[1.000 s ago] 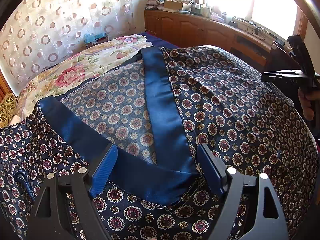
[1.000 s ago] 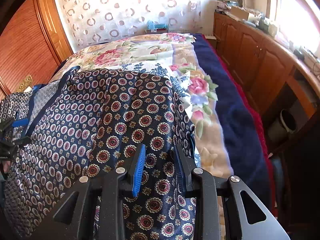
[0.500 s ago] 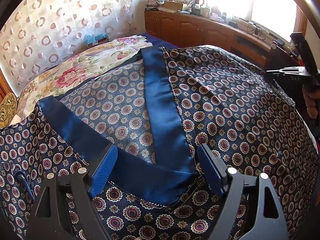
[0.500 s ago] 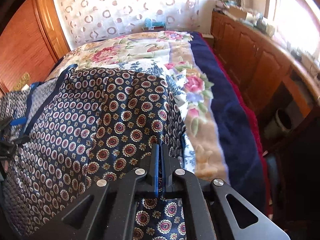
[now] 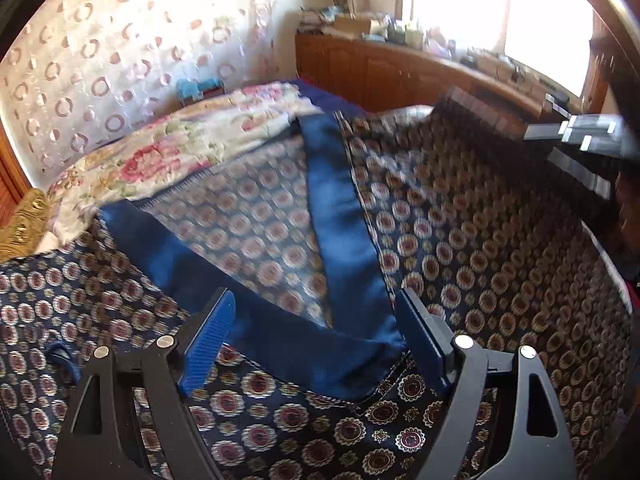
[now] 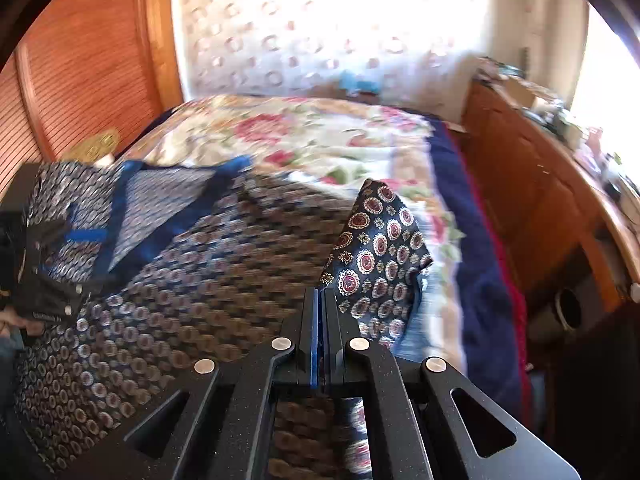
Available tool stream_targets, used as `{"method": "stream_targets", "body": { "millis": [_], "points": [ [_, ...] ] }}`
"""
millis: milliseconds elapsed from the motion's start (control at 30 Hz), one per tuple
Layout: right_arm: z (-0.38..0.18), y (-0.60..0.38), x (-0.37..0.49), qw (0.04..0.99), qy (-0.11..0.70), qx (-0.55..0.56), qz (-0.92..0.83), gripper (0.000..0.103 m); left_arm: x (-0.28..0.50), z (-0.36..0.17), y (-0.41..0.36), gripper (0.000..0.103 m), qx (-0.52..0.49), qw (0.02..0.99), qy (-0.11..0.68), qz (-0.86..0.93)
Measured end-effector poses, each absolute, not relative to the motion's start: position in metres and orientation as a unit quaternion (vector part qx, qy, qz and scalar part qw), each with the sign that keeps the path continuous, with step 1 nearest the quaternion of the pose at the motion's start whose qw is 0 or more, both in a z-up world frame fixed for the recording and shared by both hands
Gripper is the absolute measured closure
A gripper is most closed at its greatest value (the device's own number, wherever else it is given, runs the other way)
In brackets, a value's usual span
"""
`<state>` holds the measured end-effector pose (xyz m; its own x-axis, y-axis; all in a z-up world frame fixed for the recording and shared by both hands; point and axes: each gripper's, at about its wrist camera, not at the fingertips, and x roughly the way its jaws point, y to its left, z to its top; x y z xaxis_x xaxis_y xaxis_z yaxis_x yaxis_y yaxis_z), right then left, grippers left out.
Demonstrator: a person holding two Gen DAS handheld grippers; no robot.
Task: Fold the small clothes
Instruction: 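Lift and fold that side over toward the collar, open right tool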
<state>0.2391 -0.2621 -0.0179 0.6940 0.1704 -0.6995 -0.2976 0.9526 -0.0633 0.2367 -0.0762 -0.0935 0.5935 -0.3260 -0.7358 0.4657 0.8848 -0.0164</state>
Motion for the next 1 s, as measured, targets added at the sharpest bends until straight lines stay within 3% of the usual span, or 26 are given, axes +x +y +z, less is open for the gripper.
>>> {"method": "stream_targets", "body": {
  "millis": [100, 200, 300, 367, 433, 800, 867, 933, 1000],
  "points": [
    [-0.034, -0.243, 0.242, 0.905, 0.387, -0.077, 0.158, 0.102, 0.233, -0.082, -0.065, 0.02, 0.071, 0.9, 0.371, -0.22],
    [-0.039, -0.236, 0.242, 0.902, 0.389, -0.077, 0.171, 0.094, 0.229, -0.076, -0.054, 0.02, 0.055, 0.905, 0.357, -0.223],
    [-0.031, -0.248, 0.236, 0.91, 0.375, -0.08, 0.158, 0.075, 0.229, -0.075, -0.051, 0.02, 0.05, 0.907, 0.354, -0.221],
    [-0.026, -0.264, 0.237, 0.917, 0.367, -0.079, 0.135, 0.058, 0.228, -0.074, -0.051, 0.02, 0.05, 0.908, 0.351, -0.222],
    [-0.027, -0.281, 0.24, 0.92, 0.369, -0.073, 0.109, 0.056, 0.226, -0.072, -0.051, 0.02, 0.048, 0.91, 0.346, -0.223],
    [-0.076, -0.323, 0.273, 0.9, 0.43, 0.019, 0.075, 0.056, 0.226, -0.072, -0.043, 0.02, 0.039, 0.912, 0.346, -0.215],
    [-0.069, -0.324, 0.278, 0.9, 0.427, 0.014, 0.083, 0.081, 0.227, -0.072, -0.041, 0.02, 0.036, 0.913, 0.346, -0.213],
    [-0.063, -0.321, 0.283, 0.904, 0.419, -0.003, 0.085, 0.094, 0.227, -0.072, -0.04, 0.02, 0.035, 0.914, 0.345, -0.212],
    [-0.056, -0.315, 0.282, 0.906, 0.41, -0.009, 0.103, 0.098, 0.226, -0.072, -0.04, 0.02, 0.034, 0.914, 0.344, -0.21]
  ]
}}
